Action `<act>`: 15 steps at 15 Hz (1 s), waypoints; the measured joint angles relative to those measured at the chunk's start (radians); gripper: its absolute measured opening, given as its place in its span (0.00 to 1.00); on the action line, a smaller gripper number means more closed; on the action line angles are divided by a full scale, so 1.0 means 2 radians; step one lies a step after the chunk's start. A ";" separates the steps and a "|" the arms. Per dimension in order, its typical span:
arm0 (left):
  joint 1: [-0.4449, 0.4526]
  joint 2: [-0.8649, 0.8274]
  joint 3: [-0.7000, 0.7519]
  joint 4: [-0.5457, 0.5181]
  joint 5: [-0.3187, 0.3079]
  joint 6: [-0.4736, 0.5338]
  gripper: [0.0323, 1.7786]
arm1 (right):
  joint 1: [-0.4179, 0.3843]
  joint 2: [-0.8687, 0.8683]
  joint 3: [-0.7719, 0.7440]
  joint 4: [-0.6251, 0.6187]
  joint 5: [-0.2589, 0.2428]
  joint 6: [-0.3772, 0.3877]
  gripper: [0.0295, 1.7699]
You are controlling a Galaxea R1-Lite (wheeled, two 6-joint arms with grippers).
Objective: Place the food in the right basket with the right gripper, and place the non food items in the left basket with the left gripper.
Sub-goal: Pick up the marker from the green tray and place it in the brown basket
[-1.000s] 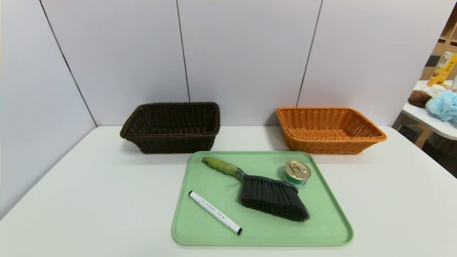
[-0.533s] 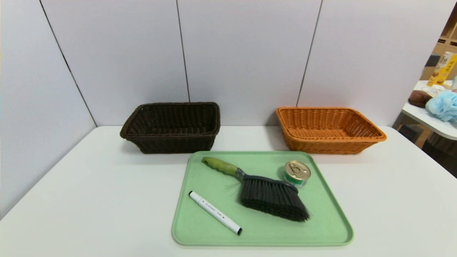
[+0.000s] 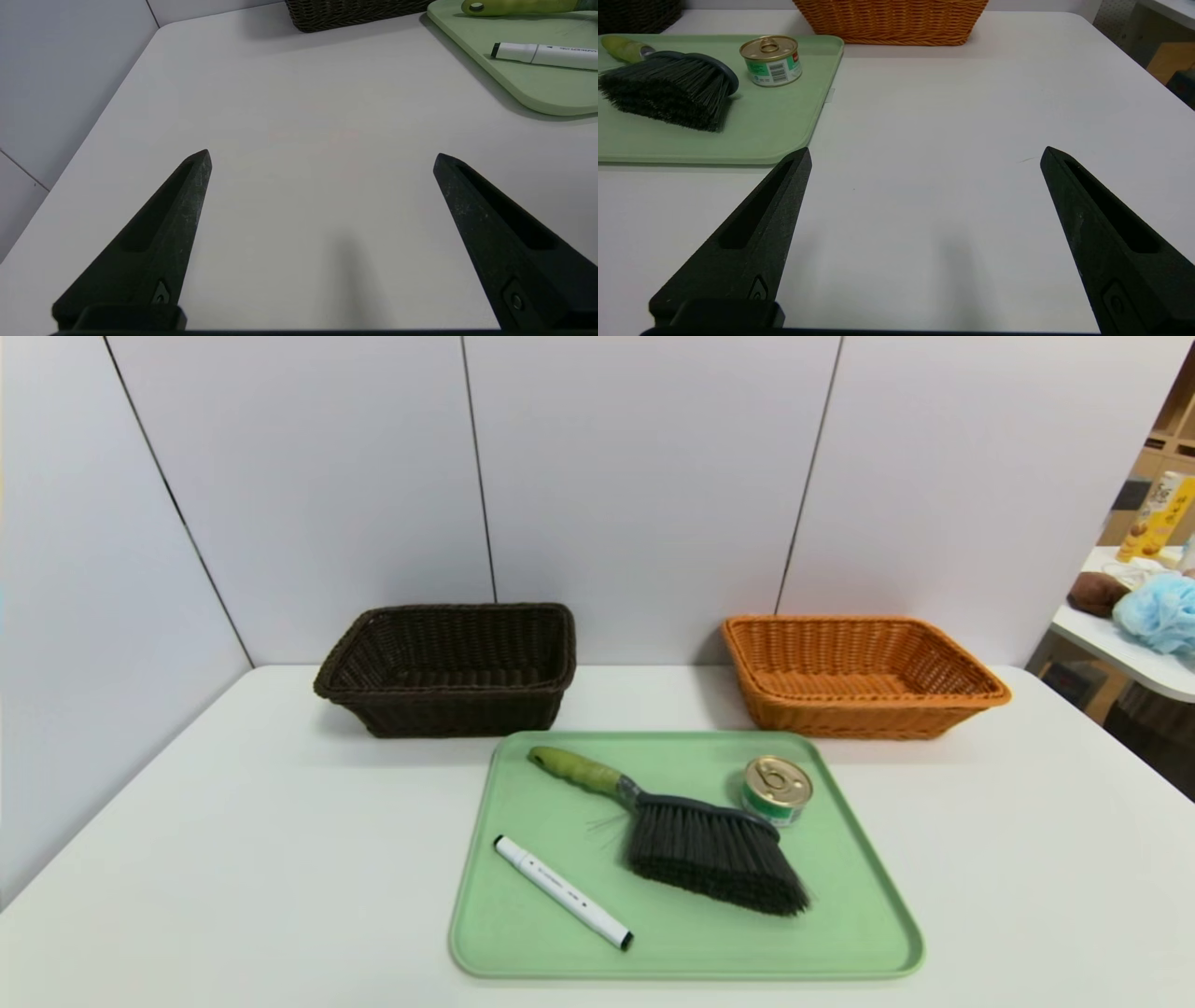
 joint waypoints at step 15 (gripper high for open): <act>-0.001 0.316 -0.385 0.170 -0.025 -0.021 0.95 | 0.025 0.281 -0.287 0.148 0.053 0.015 0.96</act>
